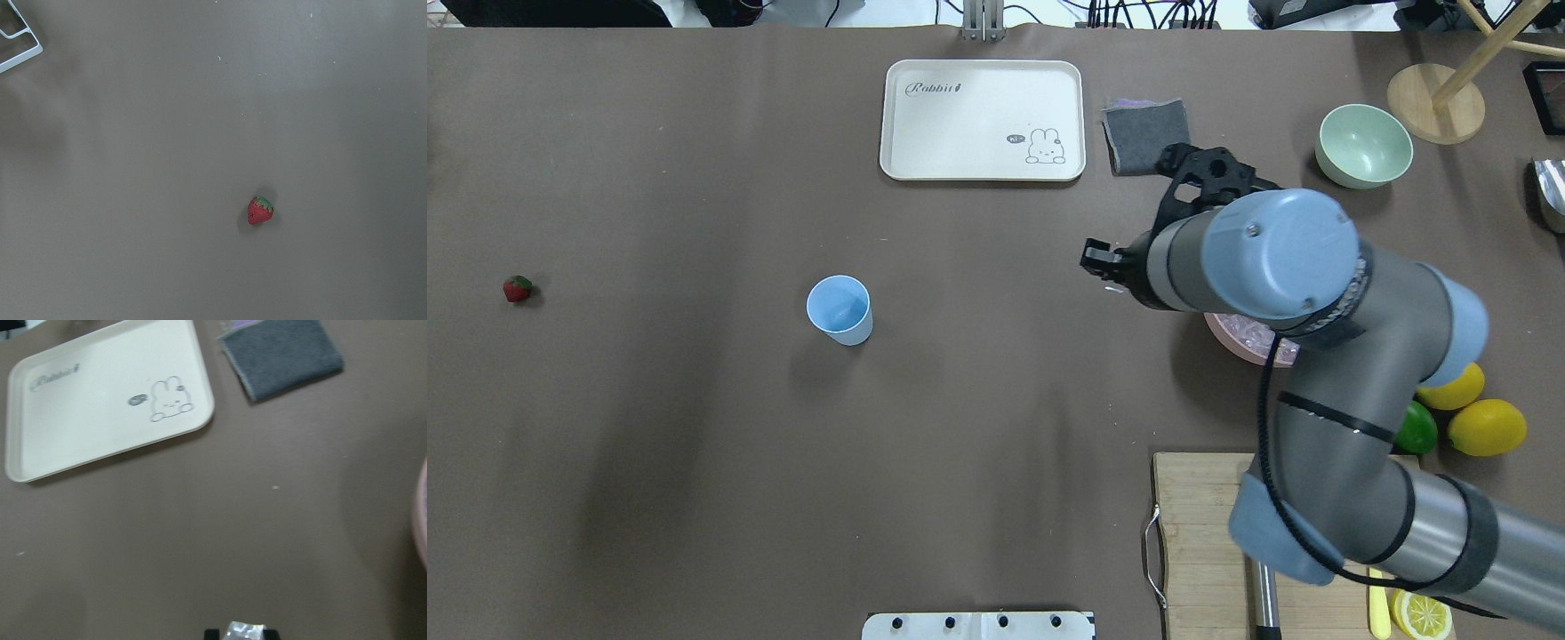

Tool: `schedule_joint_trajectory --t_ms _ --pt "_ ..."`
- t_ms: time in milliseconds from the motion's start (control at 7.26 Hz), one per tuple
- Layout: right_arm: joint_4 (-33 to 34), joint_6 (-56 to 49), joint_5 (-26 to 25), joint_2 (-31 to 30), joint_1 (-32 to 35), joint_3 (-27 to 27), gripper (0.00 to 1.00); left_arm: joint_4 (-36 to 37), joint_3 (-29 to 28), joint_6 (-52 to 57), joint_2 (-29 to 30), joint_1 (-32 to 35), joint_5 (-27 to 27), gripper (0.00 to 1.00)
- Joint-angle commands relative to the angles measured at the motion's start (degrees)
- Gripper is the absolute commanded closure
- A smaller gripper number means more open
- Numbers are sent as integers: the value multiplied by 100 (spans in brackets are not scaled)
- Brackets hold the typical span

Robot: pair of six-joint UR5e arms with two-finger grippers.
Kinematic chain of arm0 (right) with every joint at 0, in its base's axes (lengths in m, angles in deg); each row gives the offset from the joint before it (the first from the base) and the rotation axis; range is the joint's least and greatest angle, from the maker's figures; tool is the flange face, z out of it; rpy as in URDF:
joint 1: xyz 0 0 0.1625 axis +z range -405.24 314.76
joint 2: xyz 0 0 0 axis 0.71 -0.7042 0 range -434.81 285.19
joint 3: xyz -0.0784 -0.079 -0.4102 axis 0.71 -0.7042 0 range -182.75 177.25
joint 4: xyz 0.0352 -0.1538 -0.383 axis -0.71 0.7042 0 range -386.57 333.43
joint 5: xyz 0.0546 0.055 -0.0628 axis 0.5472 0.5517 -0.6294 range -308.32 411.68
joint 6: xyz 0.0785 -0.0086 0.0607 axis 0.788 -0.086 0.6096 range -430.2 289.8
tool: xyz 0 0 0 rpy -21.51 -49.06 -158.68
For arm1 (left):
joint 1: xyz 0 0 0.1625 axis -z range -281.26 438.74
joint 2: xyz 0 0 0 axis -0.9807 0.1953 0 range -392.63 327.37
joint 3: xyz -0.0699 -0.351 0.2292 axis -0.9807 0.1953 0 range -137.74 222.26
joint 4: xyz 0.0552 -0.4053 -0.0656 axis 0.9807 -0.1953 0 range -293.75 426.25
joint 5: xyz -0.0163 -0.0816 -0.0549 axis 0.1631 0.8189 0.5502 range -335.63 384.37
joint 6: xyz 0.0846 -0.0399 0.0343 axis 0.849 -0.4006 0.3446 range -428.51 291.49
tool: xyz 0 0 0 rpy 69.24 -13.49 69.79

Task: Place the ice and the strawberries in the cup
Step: 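Carry the ice cube with the right gripper over the light-blue cup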

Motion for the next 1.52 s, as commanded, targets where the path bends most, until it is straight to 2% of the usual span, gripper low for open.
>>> schedule_joint_trajectory --t_ms 0,276,551,1102,1378 --pt "-19 3 -579 835 -571 -488 100 -3 -29 0 0 -49 -7 2" --pt "-19 116 -1524 1704 -1123 -1286 100 -3 -64 9 0 -49 -7 2" --pt "-19 660 -2019 2530 -1397 -2216 100 -3 -55 9 0 -49 2 2" --pt "-167 1162 -2495 3649 -1399 -4019 100 -3 -64 1 0 -58 -7 2" --pt "-387 1154 -2575 3712 -1372 -4322 100 -3 -55 0 0 -58 2 2"
